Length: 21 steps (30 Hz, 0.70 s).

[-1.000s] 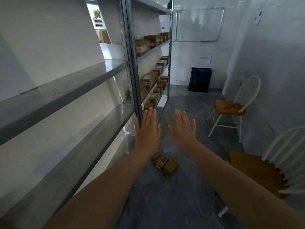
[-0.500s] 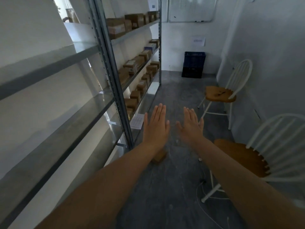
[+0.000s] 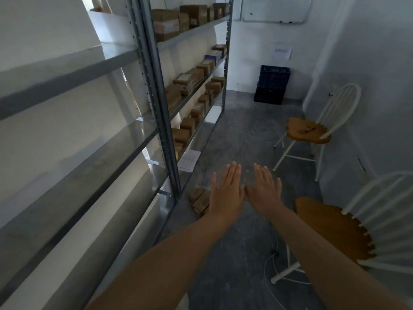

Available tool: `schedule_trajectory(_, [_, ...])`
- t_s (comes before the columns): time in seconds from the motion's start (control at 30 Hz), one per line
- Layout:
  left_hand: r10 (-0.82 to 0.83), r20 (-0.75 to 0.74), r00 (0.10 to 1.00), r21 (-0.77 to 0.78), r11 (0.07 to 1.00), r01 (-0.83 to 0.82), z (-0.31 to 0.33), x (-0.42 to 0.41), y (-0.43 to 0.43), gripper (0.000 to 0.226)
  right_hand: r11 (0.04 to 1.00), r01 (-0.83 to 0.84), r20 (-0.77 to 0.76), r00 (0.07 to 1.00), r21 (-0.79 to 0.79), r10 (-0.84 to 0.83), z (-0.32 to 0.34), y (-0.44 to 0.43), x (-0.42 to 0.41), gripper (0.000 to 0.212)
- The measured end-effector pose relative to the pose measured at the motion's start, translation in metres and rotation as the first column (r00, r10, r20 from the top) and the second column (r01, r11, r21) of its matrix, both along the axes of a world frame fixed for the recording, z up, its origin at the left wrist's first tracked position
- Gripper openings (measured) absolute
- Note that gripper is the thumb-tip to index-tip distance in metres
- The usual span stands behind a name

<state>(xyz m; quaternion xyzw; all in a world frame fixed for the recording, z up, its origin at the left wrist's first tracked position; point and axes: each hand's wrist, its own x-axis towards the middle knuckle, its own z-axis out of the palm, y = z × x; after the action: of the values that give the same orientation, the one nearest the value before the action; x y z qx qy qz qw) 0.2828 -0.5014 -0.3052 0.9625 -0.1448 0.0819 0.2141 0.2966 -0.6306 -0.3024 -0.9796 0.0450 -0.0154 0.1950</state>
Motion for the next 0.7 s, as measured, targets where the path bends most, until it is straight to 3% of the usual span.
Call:
schedule_trajectory(0.17, [0.030, -0.053, 0.998, -0.013, 0.999, -0.031, -0.018, 0.040, 0.033, 0.057, 0.990, -0.074, -0.146, 0.988, -0.123, 0.056, -0.018, 0.002, 0.028, 0.071])
schedule_trajectory(0.3, [0.105, -0.095, 0.990, -0.038, 0.993, -0.109, -0.028, 0.080, 0.072, 0.058, 0.998, 0.021, -0.237, 0.971, -0.053, -0.033, -0.019, 0.013, 0.065, 0.069])
schedule_trajectory(0.7, [0.153, -0.119, 0.981, -0.016, 0.988, -0.156, -0.052, 0.180, 0.176, 0.058, 0.995, -0.070, -0.211, 0.976, -0.076, 0.053, -0.045, 0.115, 0.157, 0.073])
